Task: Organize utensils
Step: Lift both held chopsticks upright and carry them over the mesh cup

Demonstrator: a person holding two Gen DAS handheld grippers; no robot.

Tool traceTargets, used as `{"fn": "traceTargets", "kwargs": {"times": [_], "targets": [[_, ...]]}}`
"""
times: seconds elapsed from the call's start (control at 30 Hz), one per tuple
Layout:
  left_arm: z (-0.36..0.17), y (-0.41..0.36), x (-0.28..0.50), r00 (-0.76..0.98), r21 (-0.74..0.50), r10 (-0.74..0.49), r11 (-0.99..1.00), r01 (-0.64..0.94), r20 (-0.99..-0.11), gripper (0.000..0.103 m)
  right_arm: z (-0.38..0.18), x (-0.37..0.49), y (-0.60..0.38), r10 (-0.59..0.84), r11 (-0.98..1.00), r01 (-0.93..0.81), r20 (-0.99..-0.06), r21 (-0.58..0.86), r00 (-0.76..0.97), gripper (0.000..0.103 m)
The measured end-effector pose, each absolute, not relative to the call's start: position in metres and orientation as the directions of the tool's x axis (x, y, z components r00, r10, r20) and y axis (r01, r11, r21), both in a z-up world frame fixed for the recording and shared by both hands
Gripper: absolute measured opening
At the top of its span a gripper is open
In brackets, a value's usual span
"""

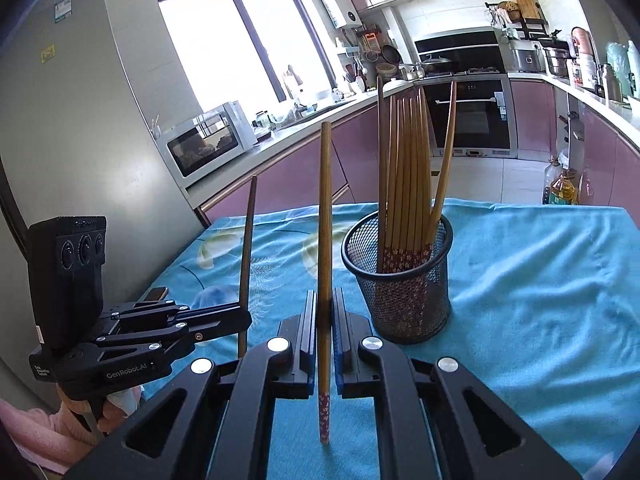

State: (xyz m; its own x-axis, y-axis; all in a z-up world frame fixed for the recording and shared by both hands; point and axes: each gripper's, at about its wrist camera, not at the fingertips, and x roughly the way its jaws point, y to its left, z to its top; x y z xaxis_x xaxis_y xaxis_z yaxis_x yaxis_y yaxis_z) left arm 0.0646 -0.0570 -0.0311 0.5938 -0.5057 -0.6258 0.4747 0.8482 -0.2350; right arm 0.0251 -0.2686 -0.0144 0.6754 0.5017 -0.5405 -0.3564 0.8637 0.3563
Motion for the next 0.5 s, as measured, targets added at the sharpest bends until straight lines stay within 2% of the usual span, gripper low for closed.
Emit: {"fn": "traceTargets", "kwargs": {"times": [0.5], "targets": [[-0.013, -0.063, 0.068, 0.614, -0.233, -0.526, 0.838, 0.494, -0.589, 0.008, 0.003, 0.029, -0.277, 0.494, 0.867, -0.363, -0.5, 0.341, 0.711, 0.006]]}}
